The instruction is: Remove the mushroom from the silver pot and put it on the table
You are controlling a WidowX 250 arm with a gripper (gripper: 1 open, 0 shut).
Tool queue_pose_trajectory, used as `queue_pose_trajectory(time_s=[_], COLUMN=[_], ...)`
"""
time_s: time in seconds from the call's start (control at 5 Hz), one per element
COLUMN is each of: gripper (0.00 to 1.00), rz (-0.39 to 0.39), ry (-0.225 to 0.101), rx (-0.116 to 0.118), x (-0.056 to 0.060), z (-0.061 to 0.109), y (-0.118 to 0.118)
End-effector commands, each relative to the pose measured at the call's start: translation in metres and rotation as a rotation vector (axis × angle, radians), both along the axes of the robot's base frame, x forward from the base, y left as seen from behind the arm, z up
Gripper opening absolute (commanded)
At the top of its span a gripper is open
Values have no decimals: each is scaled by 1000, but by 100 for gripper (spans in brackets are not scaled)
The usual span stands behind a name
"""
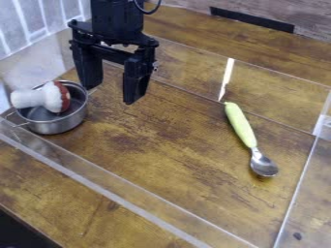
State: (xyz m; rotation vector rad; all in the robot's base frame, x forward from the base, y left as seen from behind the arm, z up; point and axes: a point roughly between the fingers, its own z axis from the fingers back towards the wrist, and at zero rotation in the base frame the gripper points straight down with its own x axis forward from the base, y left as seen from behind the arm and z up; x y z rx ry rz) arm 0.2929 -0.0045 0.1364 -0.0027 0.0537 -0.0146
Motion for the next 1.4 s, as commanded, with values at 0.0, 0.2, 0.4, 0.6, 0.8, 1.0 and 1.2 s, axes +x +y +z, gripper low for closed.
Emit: queue_pose_trajectory(time_s=[0.0,0.2,0.4,0.6,0.8,1.0,1.2], gripper=[100,100,100,100,100,100,100], rz=[26,118,178,239,208,160,157], ry=[27,9,-28,-49,-59,-66,-72], rx=[1,6,8,7,-9,-19,-25], x=[-8,-14,-24,-28,-7,13,24], z=[-7,-5,-6,-6,-14,-22,-40], y=[1,27,70,109,117,120,131])
